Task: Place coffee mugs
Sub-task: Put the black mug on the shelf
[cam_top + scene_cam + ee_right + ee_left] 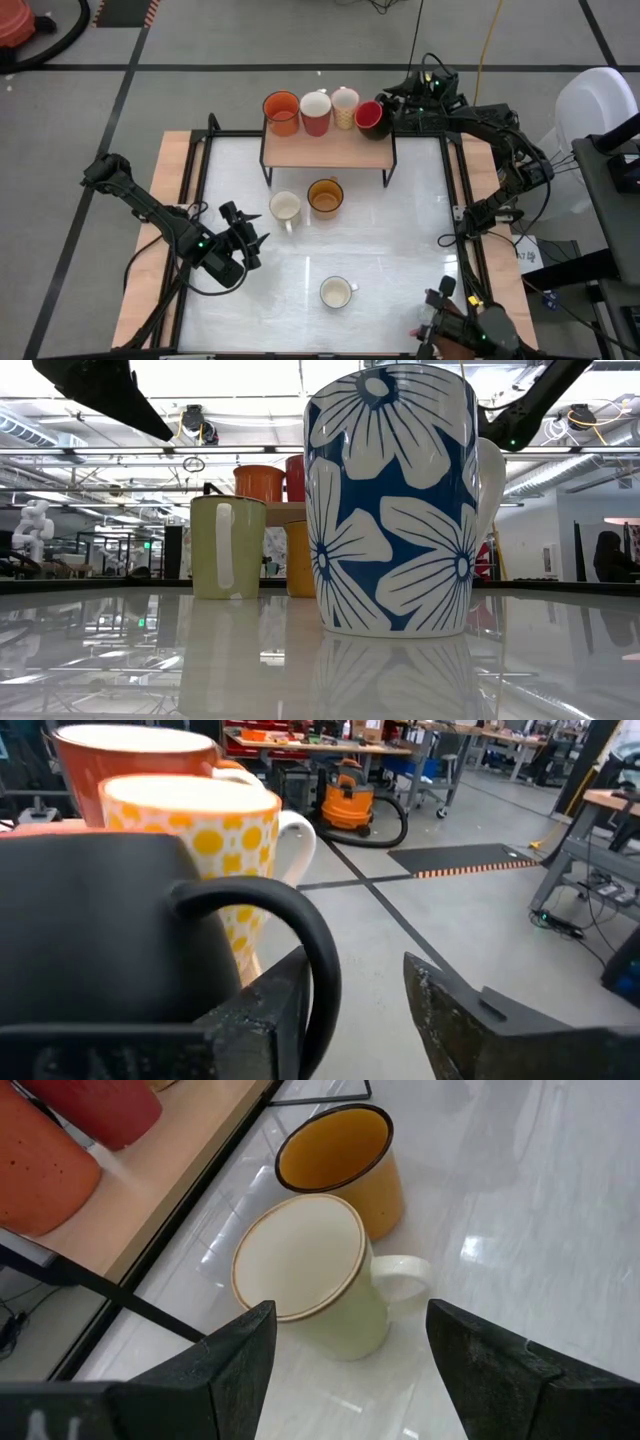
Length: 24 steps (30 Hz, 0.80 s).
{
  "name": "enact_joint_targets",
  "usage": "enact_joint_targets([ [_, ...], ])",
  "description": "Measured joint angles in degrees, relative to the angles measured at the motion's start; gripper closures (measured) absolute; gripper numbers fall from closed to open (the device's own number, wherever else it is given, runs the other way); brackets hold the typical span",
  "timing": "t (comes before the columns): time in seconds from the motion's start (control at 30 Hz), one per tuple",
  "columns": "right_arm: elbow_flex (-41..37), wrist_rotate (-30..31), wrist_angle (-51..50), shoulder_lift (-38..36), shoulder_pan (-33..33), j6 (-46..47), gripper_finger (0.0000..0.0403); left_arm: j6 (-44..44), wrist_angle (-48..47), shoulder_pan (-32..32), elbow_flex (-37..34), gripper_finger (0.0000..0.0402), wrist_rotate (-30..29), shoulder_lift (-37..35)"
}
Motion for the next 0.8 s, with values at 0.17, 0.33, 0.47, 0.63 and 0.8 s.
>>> enact_joint_targets([
  [0.17, 0.0, 0.1, -2.4, 0.0, -0.6, -1.7, 0.0257, 0.0, 0.0, 0.0, 0.0, 0.014, 0.0, 0.0],
  [0.33, 0.0, 0.1, -2.9, 0.0, -0.6, -2.8, 0.0257, 0.0, 0.0, 0.0, 0.0, 0.014, 0.0, 0.0],
  [0.47, 0.0, 0.1, -2.9, 0.0, -0.6, -3.0, 0.0257, 0.1, 0.0, 0.0, 0.0, 0.014, 0.0, 0.0],
  [0.63, 0.0, 0.1, -2.9, 0.0, -0.6, -3.0, 0.0257, 0.3, 0.0, 0.0, 0.0, 0.014, 0.0, 0.0],
  [0.8, 0.0, 0.0, -2.9, 0.0, -0.6, -3.0, 0.0257, 0.3, 0.0, 0.0, 0.0, 0.014, 0.0, 0.0],
])
